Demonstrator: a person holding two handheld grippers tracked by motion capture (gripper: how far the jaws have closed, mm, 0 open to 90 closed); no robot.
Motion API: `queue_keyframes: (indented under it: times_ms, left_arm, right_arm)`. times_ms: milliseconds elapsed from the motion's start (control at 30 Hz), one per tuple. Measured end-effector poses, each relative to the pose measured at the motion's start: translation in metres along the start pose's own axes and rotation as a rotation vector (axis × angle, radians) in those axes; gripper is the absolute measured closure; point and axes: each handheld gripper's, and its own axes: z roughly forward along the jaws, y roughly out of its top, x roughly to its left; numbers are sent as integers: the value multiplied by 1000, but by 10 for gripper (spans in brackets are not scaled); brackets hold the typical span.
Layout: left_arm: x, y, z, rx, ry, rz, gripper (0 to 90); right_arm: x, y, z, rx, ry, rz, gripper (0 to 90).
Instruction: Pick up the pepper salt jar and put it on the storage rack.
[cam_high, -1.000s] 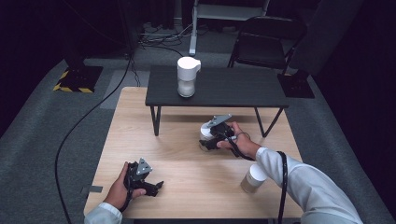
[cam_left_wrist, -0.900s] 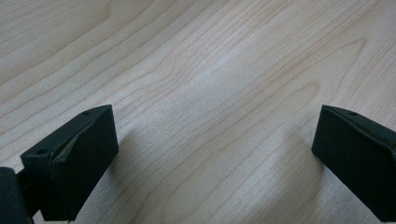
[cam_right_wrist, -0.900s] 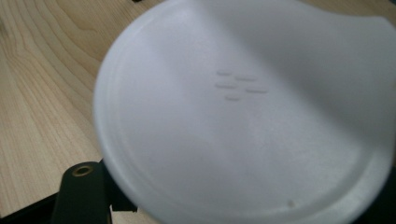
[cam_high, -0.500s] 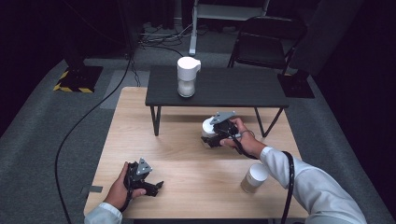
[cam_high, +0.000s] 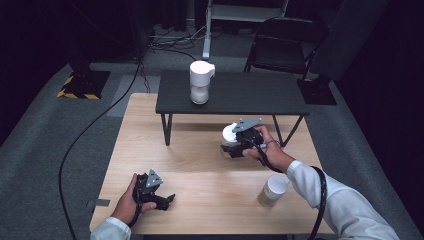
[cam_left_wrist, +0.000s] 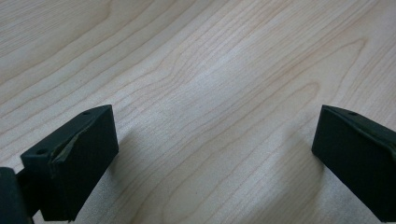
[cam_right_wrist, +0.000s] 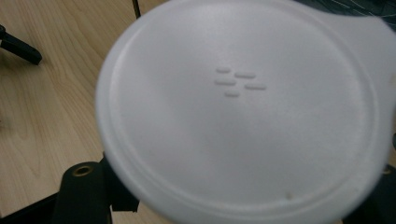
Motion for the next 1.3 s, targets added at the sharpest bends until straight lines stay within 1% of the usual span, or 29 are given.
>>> queue_keyframes:
  times_ms: [33,167,267,333,433,533,633,733,1133,1300]
  left_arm:
    - [0,0,0,0,0,0,0]
    - [0,0,0,0,0,-1,0]
    - [0,0,0,0,0,0,0]
    - [0,0,0,0,0,0,0]
    - [0,0,0,1,0,0,0]
    - [0,0,0,0,0,0,0]
    - [0,0,0,0,0,0,0]
    - [0,0,0,0,0,0,0]
    - [0,0,0,0,0,0,0]
    - [0,0,0,0,0,0,0]
  right_arm:
    - [0,0,-2,-3,-2,-4,298]
    - [1,-1,-14,-12,-9,14,298]
    - [3,-2,-22,-20,-19,12,298]
    - [3,-2,-27,-24,-29,22,298]
    - [3,-3,-34,-34,-35,31,298]
    - [3,-4,-39,-43,-39,23,298]
    - [2,-3,-43,-48,-40,39,298]
    - [1,-2,-49,-56,-42,44,298]
    - [2,17,-74,-51,-62,41,298]
    - [3,27,-86,-52,-81,42,298]
